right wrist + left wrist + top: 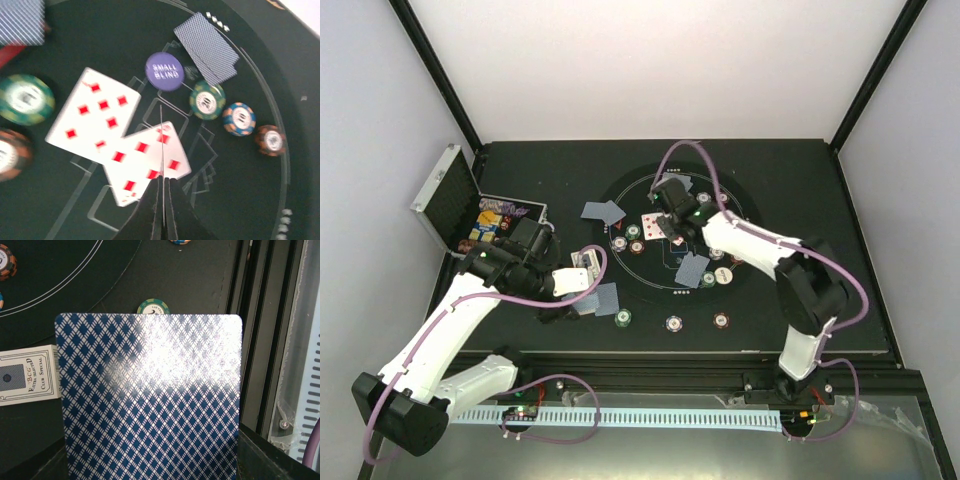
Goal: Distribute texas hold em gaming equipment
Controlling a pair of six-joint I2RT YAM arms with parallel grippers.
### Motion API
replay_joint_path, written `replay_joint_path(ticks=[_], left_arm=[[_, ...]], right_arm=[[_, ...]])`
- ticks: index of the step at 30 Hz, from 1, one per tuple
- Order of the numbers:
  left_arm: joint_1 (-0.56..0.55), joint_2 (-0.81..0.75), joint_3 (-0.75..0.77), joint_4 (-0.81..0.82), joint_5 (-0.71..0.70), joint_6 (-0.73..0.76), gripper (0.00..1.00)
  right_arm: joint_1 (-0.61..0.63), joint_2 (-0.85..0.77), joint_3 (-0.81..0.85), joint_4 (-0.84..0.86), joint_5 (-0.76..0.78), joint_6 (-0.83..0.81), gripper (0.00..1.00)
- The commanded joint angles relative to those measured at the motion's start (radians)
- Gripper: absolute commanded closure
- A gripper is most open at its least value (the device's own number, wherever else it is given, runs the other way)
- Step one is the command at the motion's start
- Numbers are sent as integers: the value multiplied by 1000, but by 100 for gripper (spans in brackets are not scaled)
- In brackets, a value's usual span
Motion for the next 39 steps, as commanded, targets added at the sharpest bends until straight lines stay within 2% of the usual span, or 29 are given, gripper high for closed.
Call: replay_joint_path(ticks=[1, 4, 8, 13, 20, 22, 25, 29, 36, 39], left_arm=[[3, 0, 27, -21, 0, 8, 98], [4, -1, 22, -18, -5, 9, 99], [3, -3, 28, -19, -2, 7, 98], [4, -10, 37, -30, -7, 9, 98], [4, -9, 40, -31, -10, 9, 98], [4, -12, 43, -33, -13, 9, 98], [4, -14, 43, -34, -14, 12, 99], [4, -13, 47, -39, -12, 10, 98], [4, -18, 48, -45, -4, 10, 99], [4, -20, 49, -45, -1, 10, 98]], right_arm=[[67, 61, -67, 261, 435, -376, 99], [89, 113, -94, 395, 451, -506, 99], [93, 201, -81, 436, 424, -578, 99], [94, 281, -73, 421, 419, -622, 99], [98, 316, -19, 345, 368, -571, 96], [101, 316, 1, 299, 350, -549, 87], [102, 296, 14, 246, 309, -503, 62], [102, 230, 2, 210, 277, -443, 39], [102, 65, -53, 163, 218, -322, 22], [95, -20, -73, 156, 212, -208, 17]])
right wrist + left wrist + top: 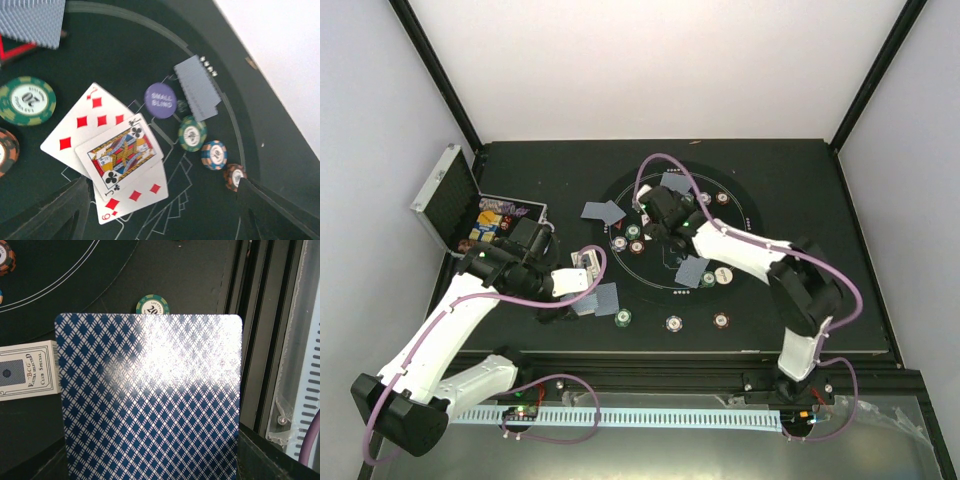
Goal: Distribute texas hold em gaming equipment
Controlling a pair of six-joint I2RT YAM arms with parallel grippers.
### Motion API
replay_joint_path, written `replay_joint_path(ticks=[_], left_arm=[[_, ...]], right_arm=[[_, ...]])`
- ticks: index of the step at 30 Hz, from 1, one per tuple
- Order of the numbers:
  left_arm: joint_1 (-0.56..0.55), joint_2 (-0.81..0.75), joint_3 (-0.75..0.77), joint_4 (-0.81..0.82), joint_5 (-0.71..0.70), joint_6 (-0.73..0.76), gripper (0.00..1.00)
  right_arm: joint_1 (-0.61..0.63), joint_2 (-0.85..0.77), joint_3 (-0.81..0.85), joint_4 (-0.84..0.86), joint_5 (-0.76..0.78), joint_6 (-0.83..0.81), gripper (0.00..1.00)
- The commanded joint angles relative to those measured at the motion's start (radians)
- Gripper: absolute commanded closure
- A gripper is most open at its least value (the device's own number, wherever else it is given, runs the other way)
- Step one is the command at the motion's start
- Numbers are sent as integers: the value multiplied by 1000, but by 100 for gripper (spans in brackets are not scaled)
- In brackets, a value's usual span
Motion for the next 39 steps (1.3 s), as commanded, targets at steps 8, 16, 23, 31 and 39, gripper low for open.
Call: replay_joint_path(ticks=[8, 16, 23, 31, 39], left_arm=[[4, -17, 52, -28, 17, 2, 99], [4, -3, 59, -19, 32, -2, 98], [2, 6, 57, -9, 47, -4, 98], [4, 14, 60, -8, 53, -2, 98], [3, 7, 55, -7, 51, 0, 98]], right_arm=[[-170, -381, -89, -45, -467, 621, 7], [-154, -453, -251, 13, -1045, 856, 12], [21, -493, -382, 145, -1095, 1021, 13], [160, -425, -426, 376, -1155, 1208, 17], [212, -345, -396, 498, -1192, 1292, 19]])
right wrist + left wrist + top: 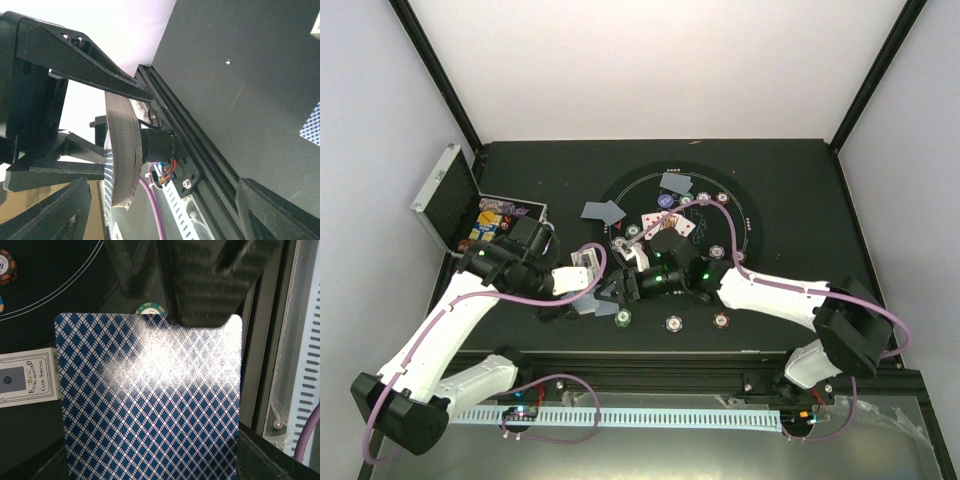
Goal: Distribute texas hold em gaming equipment
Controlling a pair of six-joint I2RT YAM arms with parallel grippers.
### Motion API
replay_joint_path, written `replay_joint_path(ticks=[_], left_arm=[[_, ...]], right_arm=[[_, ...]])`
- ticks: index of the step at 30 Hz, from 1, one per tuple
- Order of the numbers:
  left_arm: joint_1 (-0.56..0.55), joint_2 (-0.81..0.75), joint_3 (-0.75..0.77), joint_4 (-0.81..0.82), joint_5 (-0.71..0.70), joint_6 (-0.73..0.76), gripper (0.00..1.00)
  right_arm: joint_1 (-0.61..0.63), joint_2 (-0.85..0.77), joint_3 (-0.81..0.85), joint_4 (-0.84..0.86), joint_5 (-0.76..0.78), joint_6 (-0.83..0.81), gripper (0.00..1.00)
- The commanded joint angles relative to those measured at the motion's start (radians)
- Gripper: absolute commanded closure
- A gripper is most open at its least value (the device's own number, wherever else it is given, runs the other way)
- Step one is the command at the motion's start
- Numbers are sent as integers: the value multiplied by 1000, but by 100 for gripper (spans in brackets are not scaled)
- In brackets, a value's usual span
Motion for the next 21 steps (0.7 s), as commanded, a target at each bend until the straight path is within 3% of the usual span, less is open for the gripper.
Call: replay_joint_path(ticks=[1, 15, 21], left_arm=[[3, -2, 37, -2, 27, 2, 99], [4, -2, 36, -2, 30, 3, 98], [4, -3, 38, -4, 33, 6, 98]], right_arm=[[26, 36, 26, 115, -43, 73, 19], [46, 232, 66, 360, -96, 239, 26], [33, 254, 35, 375, -75, 258, 30]])
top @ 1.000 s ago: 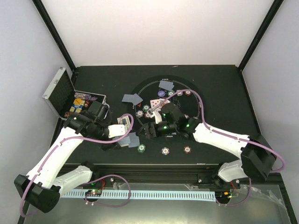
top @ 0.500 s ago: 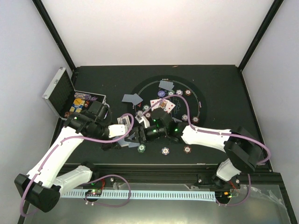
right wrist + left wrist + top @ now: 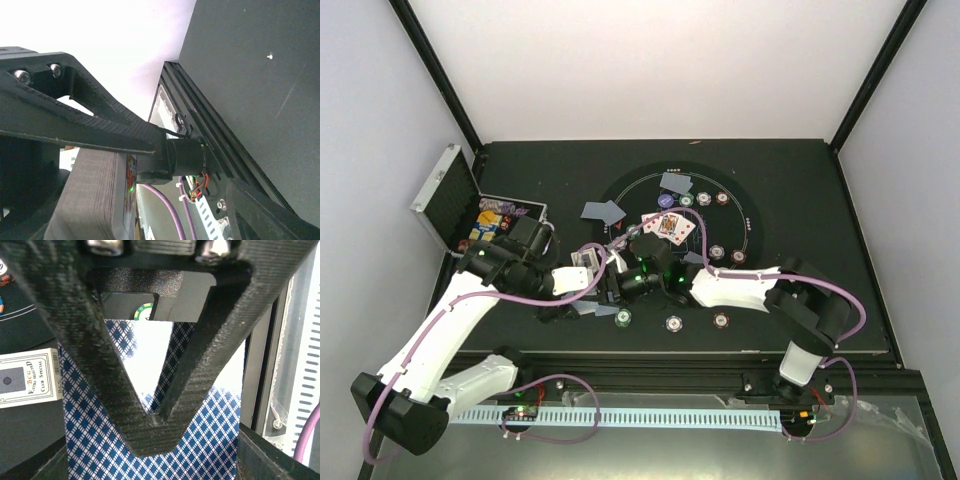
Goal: Distribute texas hold em gaming equipment
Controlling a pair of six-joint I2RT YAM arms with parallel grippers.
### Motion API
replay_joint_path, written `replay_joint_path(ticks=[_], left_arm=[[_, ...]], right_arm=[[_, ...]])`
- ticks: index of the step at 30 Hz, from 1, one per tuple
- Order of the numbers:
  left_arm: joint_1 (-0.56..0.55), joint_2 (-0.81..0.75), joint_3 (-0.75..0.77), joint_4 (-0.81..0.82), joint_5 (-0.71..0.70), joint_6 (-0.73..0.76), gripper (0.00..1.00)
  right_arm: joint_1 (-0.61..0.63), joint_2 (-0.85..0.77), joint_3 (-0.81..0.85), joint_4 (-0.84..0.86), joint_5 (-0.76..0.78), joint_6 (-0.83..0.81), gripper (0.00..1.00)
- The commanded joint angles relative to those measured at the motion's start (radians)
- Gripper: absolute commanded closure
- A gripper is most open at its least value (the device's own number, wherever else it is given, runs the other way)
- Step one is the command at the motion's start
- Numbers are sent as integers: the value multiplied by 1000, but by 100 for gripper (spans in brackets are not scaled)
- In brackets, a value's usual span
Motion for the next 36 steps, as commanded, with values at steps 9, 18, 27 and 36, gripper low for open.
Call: replay_joint_path(ticks=[9, 18, 27, 36], left_arm=[[4, -7, 41, -4, 32, 7, 98], [4, -4, 25, 8, 27, 6, 98], [4, -3, 25, 9, 26, 5, 98], [4, -3, 27, 11, 29, 5, 99]], right_arm=[[-59, -12, -66, -71, 47, -51, 40], [-64, -96, -63, -186, 85, -116, 62], [-66, -160, -41, -297, 116, -169, 85], [-94, -210, -15, -401, 134, -225, 92]])
